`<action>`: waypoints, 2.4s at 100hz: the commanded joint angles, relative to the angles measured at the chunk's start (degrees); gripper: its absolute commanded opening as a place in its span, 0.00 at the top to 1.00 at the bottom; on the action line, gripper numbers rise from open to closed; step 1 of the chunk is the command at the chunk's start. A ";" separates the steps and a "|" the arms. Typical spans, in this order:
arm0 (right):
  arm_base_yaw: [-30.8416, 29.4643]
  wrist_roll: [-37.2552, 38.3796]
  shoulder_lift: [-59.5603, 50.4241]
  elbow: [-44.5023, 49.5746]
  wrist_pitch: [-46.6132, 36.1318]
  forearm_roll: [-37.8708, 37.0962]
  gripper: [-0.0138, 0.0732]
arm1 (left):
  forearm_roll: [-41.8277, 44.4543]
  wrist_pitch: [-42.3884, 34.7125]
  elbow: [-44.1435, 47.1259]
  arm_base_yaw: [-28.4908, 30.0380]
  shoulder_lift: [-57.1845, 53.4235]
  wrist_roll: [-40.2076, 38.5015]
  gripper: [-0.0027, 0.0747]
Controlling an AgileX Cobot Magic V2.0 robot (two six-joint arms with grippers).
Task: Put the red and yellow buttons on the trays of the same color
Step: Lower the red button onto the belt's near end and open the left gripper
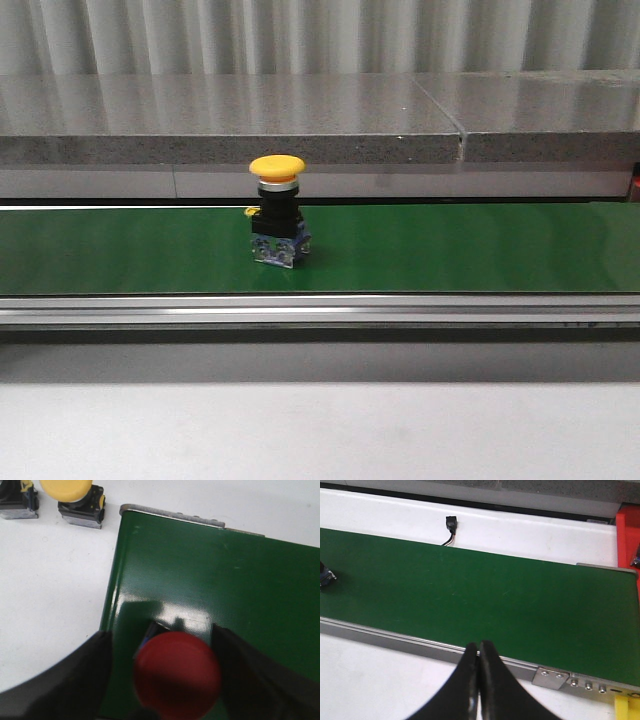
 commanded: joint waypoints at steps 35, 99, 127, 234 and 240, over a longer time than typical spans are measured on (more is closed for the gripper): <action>0.08 -0.48 -0.13 -1.42 -2.82 1.79 0.91 | -0.56 -2.94 -1.90 -4.05 -8.08 1.75 0.10; 0.08 -0.48 -0.13 -1.42 -2.82 1.79 0.91 | -0.51 -10.03 13.80 -6.33 -43.19 1.75 0.10; 0.08 -0.48 -0.13 -1.42 -2.82 1.79 0.91 | -1.05 -11.43 25.50 -6.33 -54.88 1.75 0.37; 0.08 -0.48 -0.06 -1.42 -0.74 7.06 0.07 | -1.48 -10.99 29.36 -6.33 -57.77 1.64 0.99; 0.08 -0.48 -0.01 -1.42 -1.19 7.49 0.10 | -1.48 -10.99 29.36 -6.33 -57.77 1.64 0.99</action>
